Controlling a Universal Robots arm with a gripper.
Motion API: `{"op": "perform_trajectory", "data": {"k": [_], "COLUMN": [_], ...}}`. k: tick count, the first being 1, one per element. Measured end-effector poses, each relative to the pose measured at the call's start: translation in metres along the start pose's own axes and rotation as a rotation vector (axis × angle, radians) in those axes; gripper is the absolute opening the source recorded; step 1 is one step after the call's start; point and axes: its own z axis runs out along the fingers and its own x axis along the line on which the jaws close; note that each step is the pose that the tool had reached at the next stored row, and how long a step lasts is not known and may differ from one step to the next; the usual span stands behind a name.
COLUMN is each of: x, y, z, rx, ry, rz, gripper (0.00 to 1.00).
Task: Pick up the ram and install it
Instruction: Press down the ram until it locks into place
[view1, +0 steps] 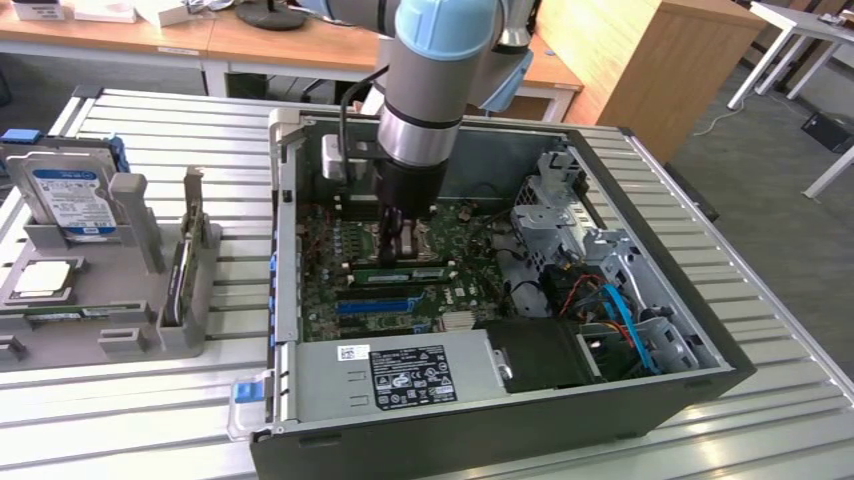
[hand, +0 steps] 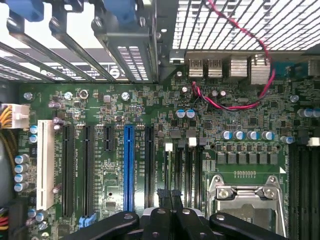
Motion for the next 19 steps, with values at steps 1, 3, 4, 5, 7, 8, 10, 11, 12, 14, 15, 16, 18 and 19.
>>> {"op": "perform_trajectory", "data": {"k": [1,3,4,5,7,8,10,11,12,14,15,16,18,19], "x": [0.0,0.0,0.0,0.0,0.0,0.0,0.0,0.0,0.0,0.0,0.0,0.0,0.0,0.0], "y": [0.0001,0.0002,0.0002,0.0003,0.0004,0.0005,0.0006,0.0006,0.0007,0.0007,0.0007,0.0007,0.0007,0.0005], "z": [-0.0022,-0.0065,-0.0085,-0.0105,-0.0144,-0.0163,-0.02,-0.0216,-0.0229,-0.025,-0.0252,-0.0252,-0.0252,-0.0252], "rx": [0.0,-0.0001,0.0,0.0,-0.0001,0.0,-0.0001,-0.0001,0.0,-0.0001,0.0,0.0,0.0,0.0], "ry": [0.0001,0.0002,0.0001,0.0,0.0,0.0001,0.0001,0.0001,0.0002,0.0001,0.0,-0.0001,0.0,0.0], "rz": [0.0,0.0,0.0,0.0,0.0,0.0,0.0,0.0,0.0,0.0,0.0,0.0,0.0,0.0], "gripper": [0.1,0.1,0.1,0.1,0.1,0.1,0.1,0.1,0.1,0.1,0.1,0.1,0.1,0.1]}}
